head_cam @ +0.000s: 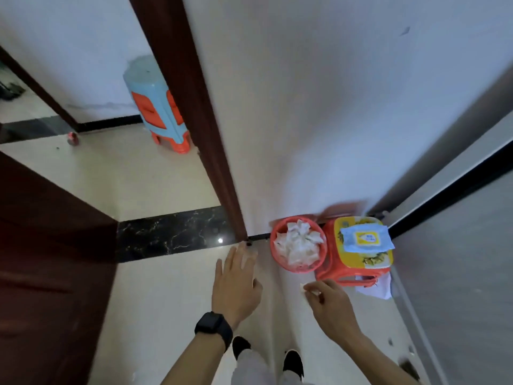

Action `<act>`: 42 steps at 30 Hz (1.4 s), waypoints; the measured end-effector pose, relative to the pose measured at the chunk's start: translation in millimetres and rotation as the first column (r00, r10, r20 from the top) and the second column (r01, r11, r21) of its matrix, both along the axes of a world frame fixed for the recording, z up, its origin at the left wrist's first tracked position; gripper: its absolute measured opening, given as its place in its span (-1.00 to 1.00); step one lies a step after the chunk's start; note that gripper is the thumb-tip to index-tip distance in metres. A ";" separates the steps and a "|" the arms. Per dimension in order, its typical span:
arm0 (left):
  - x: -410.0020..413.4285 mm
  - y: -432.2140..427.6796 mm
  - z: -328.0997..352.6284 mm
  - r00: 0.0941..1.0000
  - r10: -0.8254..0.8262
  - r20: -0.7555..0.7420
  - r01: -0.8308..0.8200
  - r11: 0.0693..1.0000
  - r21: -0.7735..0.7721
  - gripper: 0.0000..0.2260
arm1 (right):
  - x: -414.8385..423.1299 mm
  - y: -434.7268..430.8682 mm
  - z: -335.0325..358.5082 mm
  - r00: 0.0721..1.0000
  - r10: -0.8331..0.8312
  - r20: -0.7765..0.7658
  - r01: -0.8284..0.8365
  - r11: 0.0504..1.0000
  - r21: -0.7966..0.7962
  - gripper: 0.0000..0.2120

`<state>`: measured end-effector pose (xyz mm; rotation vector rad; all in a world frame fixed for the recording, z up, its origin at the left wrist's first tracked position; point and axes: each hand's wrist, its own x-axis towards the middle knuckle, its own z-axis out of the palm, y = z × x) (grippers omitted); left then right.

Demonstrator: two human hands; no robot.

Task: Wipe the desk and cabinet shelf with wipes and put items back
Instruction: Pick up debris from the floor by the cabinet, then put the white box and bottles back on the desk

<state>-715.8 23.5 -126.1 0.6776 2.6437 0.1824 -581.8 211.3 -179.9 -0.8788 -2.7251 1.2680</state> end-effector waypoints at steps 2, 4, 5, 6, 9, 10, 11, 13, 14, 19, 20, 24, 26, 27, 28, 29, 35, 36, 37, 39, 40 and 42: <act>-34.9 25.5 -12.4 0.991 -0.070 -0.115 0.072 0.997 0.012 -0.36 | -26.7 22.5 -16.2 0.999 -0.050 0.009 0.050 0.999 0.004 -0.88; -69.5 47.9 -25.8 0.963 -0.138 -0.232 0.144 0.990 0.009 -0.30 | -57.1 44.0 -28.2 0.996 -0.090 0.025 0.089 0.995 0.042 -0.89; -86.9 58.7 -29.2 0.947 -0.168 -0.274 0.175 0.985 0.000 -0.29 | -73.2 53.8 -31.5 0.992 -0.107 0.062 0.103 0.993 0.064 -0.88; -104.9 70.1 -30.9 0.929 -0.191 -0.317 0.202 0.979 0.002 -0.30 | -89.2 63.4 -34.7 0.986 -0.124 0.108 0.115 0.990 0.087 -0.86; -156.9 104.2 -26.2 0.887 -0.192 -0.421 0.213 0.977 0.003 -0.31 | -133.2 86.4 -45.1 0.960 -0.169 0.224 0.143 0.982 0.126 -0.81; -172.1 114.2 -24.8 0.883 -0.186 -0.431 0.201 0.980 -0.012 -0.26 | -146.2 93.6 -49.8 0.955 -0.170 0.244 0.142 0.982 0.127 -0.81; -185.6 123.0 -25.1 0.881 -0.180 -0.438 0.191 0.981 -0.019 -0.19 | -158.9 100.2 -53.8 0.950 -0.159 0.268 0.128 0.983 0.132 -0.81; -207.2 138.6 -29.5 0.875 -0.168 -0.455 0.186 0.983 -0.006 -0.09 | -181.4 114.5 -63.2 0.939 -0.131 0.319 0.082 0.983 0.162 -0.78; -214.4 144.1 -31.8 0.875 -0.157 -0.457 0.176 0.984 -0.001 -0.07 | -191.1 120.8 -68.1 0.934 -0.100 0.343 0.050 0.987 0.154 -0.74; -232.2 160.6 -46.6 0.908 -0.071 -0.413 0.069 0.997 -0.018 -0.03 | -204.7 143.6 -87.8 0.827 0.150 0.541 -0.174 0.985 -0.006 -0.55; -234.4 162.4 -49.4 0.912 -0.051 -0.406 0.043 0.999 -0.030 -0.02 | -203.0 148.2 -88.7 0.814 0.178 0.554 -0.201 0.979 -0.019 -0.56; -237.6 169.0 -51.3 0.934 -0.020 -0.357 -0.014 0.996 -0.092 -0.03 | -202.5 169.8 -79.0 0.824 0.252 0.508 -0.269 0.962 -0.042 -0.57; -233.9 170.7 -47.6 0.940 -0.008 -0.342 -0.034 0.993 -0.117 -0.05 | -206.0 180.2 -63.2 0.843 0.281 0.458 -0.301 0.953 -0.032 -0.59; -230.8 171.6 -44.1 0.942 0.004 -0.336 -0.045 0.993 -0.114 -0.08 | -209.4 184.6 -50.7 0.852 0.304 0.427 -0.325 0.945 -0.026 -0.60; -226.2 171.6 -39.0 0.945 0.021 -0.325 -0.056 0.993 -0.099 -0.11 | -212.7 187.8 -36.5 0.853 0.336 0.399 -0.361 0.933 -0.014 -0.61; -220.1 170.5 -33.1 0.951 0.050 -0.305 -0.078 0.994 -0.081 -0.15 | -216.2 189.7 -21.3 0.850 0.371 0.374 -0.401 0.916 0.000 -0.62; -138.6 117.9 9.7 0.839 0.539 -0.070 -0.542 0.840 -0.032 -0.40 | -245.7 152.1 77.4 0.758 0.642 0.120 -0.652 0.754 0.080 -0.78; -118.2 100.5 14.3 0.771 0.636 -0.033 -0.637 0.770 -0.032 -0.41 | -250.5 133.7 94.7 0.706 0.703 0.087 -0.708 0.703 0.067 -0.79; -98.0 81.4 18.2 0.701 0.713 -0.009 -0.713 0.701 -0.033 -0.42 | -254.7 113.1 109.3 0.644 0.763 0.055 -0.764 0.641 0.073 -0.80; -57.5 37.8 26.8 0.566 0.824 0.025 -0.824 0.566 -0.016 -0.46 | -259.8 66.6 127.6 0.497 0.868 -0.004 -0.863 0.494 0.107 -0.81; -35.0 14.6 32.4 0.497 0.867 0.034 -0.868 0.497 -0.002 -0.48 | -259.2 40.2 134.3 0.412 0.911 -0.018 -0.904 0.412 0.117 -0.80; 11.0 -29.5 46.5 0.358 0.934 0.020 -0.934 0.357 0.027 -0.50 | -250.8 -13.8 145.3 0.231 0.971 -0.052 -0.957 0.237 0.169 -0.79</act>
